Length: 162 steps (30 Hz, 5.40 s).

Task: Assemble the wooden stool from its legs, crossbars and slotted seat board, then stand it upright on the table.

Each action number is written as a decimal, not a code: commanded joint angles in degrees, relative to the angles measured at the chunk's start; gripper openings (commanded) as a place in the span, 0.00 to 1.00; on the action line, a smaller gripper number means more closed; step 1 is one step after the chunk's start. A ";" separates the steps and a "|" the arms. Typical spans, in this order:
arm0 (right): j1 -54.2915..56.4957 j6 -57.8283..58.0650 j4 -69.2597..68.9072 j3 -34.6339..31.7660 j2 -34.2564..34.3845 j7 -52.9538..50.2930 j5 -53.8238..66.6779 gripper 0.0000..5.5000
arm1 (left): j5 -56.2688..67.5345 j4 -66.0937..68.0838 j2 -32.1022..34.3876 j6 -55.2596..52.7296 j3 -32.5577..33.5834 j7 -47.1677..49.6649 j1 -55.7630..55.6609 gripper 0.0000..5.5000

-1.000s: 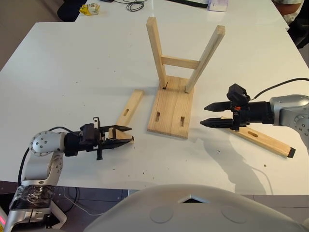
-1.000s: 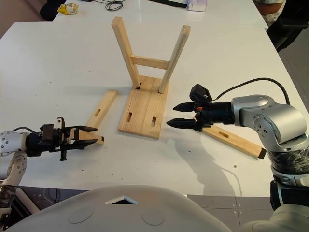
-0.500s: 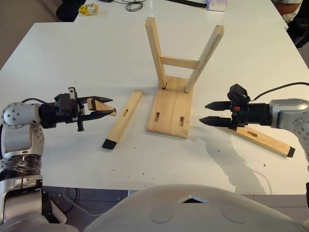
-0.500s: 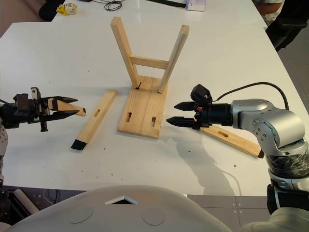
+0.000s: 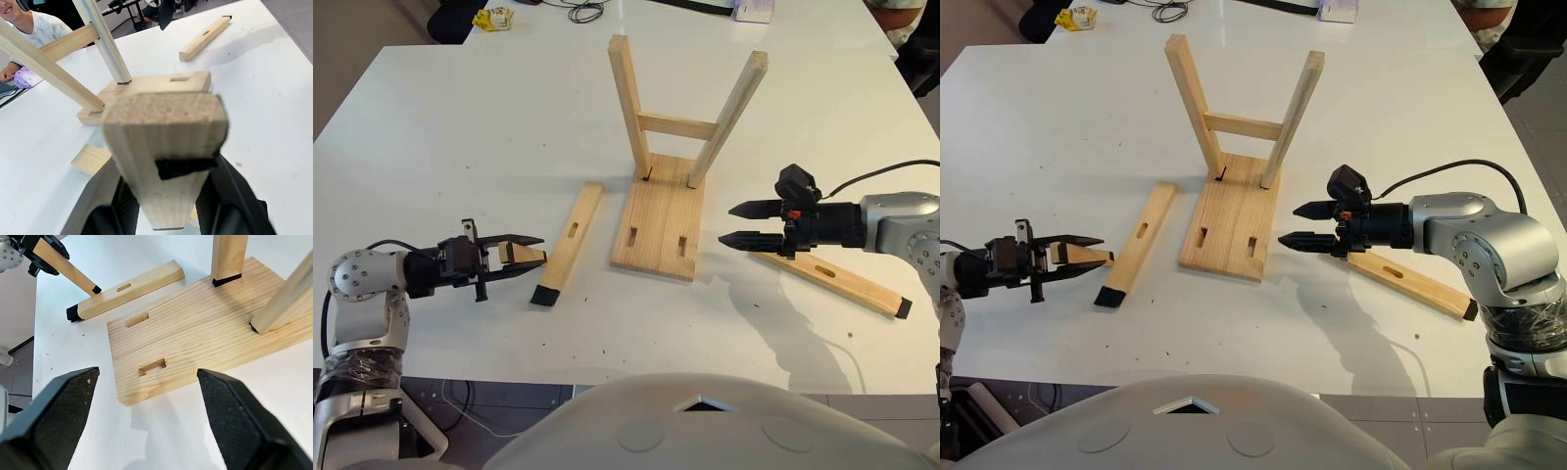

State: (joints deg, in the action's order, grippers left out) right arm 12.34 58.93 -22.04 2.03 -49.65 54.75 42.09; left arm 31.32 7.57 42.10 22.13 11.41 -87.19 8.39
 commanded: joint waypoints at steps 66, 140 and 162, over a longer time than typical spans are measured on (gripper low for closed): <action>2.03 0.29 -0.85 2.60 2.00 -1.96 -0.31 0.67 | -4.29 10.24 -5.74 0.18 -10.42 -0.67 -21.12 0.24; 3.43 1.23 -0.89 3.62 2.27 -1.74 0.13 0.67 | -6.00 11.41 -7.65 0.14 -10.75 1.65 -20.64 0.24; 3.11 1.52 -1.14 3.33 3.10 -2.69 0.42 0.67 | -5.36 8.15 -8.15 -3.55 -11.54 2.08 -19.82 0.24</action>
State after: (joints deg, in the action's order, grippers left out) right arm 15.03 59.92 -22.60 5.46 -46.80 52.53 42.44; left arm 26.01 16.61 33.71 19.37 0.27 -85.03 -11.37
